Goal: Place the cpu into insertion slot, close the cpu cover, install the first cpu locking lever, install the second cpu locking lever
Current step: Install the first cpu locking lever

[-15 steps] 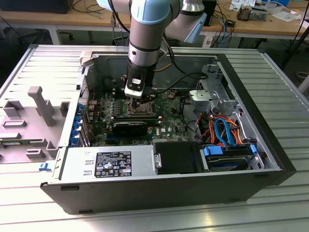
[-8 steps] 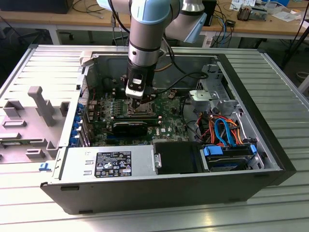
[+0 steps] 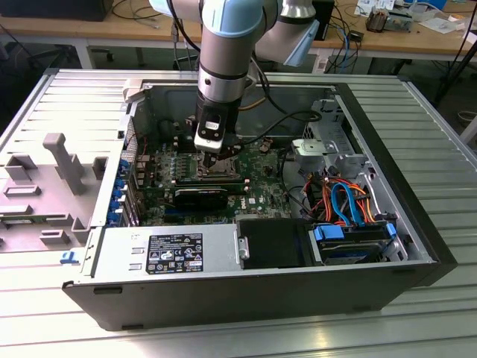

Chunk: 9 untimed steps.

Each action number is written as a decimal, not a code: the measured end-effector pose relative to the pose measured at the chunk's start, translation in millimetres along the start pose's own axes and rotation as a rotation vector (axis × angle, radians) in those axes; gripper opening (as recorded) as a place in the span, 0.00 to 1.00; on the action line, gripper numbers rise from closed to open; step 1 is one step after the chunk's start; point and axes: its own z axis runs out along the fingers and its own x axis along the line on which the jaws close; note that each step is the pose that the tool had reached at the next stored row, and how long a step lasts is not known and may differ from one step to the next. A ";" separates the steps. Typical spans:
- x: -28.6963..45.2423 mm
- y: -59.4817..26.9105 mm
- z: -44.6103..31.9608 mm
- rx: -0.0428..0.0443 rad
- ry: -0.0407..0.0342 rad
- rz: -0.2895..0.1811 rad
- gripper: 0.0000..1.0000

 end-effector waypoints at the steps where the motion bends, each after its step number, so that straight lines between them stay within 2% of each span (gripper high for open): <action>1: 0.0 0.0 0.0 0.0002 0.0000 -0.001 0.11; 9: 0.0 0.0 0.0 0.0019 -0.0010 -0.020 0.11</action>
